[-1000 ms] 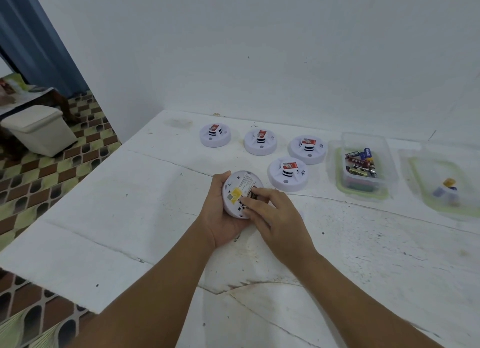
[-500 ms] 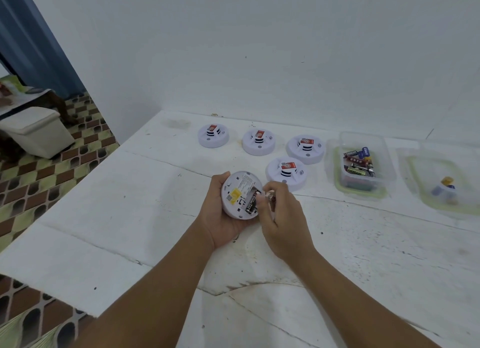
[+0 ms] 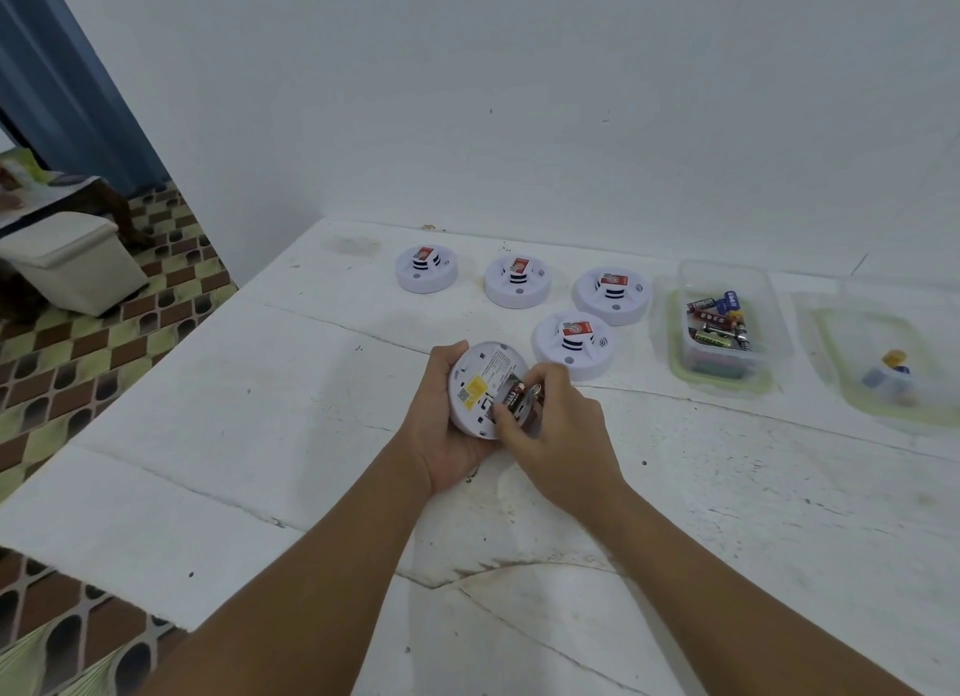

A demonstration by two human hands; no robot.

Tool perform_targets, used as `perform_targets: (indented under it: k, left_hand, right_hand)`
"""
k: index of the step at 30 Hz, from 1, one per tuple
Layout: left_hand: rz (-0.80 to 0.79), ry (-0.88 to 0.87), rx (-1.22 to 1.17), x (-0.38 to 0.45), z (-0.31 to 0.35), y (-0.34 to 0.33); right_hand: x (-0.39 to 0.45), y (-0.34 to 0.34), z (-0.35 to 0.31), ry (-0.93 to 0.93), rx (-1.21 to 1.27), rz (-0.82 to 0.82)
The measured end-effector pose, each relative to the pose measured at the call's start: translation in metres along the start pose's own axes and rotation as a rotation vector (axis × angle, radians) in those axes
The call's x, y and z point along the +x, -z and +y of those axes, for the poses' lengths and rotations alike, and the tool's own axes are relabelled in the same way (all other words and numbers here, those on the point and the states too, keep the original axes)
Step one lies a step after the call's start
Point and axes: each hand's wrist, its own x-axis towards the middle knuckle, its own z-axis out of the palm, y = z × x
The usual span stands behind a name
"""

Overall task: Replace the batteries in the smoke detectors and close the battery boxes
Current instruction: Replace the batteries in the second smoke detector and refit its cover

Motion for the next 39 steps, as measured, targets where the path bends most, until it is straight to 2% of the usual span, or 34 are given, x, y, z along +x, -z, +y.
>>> perform_targets:
  k: [5,13,20,25,32,39]
  left_hand:
    - [0.011,0.001,0.002,-0.002,0.001,-0.003]
    - [0.009,-0.039,0.045,-0.007,0.0,-0.01]
    - [-0.003,-0.142,0.218,-0.002,-0.002,-0.031]
    - [-0.114,-0.188,0.273,0.009,-0.01,-0.09]
    - [-0.217,-0.102,0.342,0.035,-0.049,-0.185]
    - [-0.206,-0.029,0.382,0.061,-0.079,-0.238]
  right_hand:
    - [-0.003,-0.006,0.002,0.036,0.033,0.076]
    - [-0.01,-0.002,0.001,0.065,0.13,0.066]
    - [-0.013,0.025,0.007,0.111,0.044,0.3]
    - [-0.005,0.08,0.02,0.047,0.043,0.448]
    - [0.002,0.172,0.053,-0.101,0.003,0.609]
    - [0.003,0.238,0.099,-0.247,-0.151,0.676]
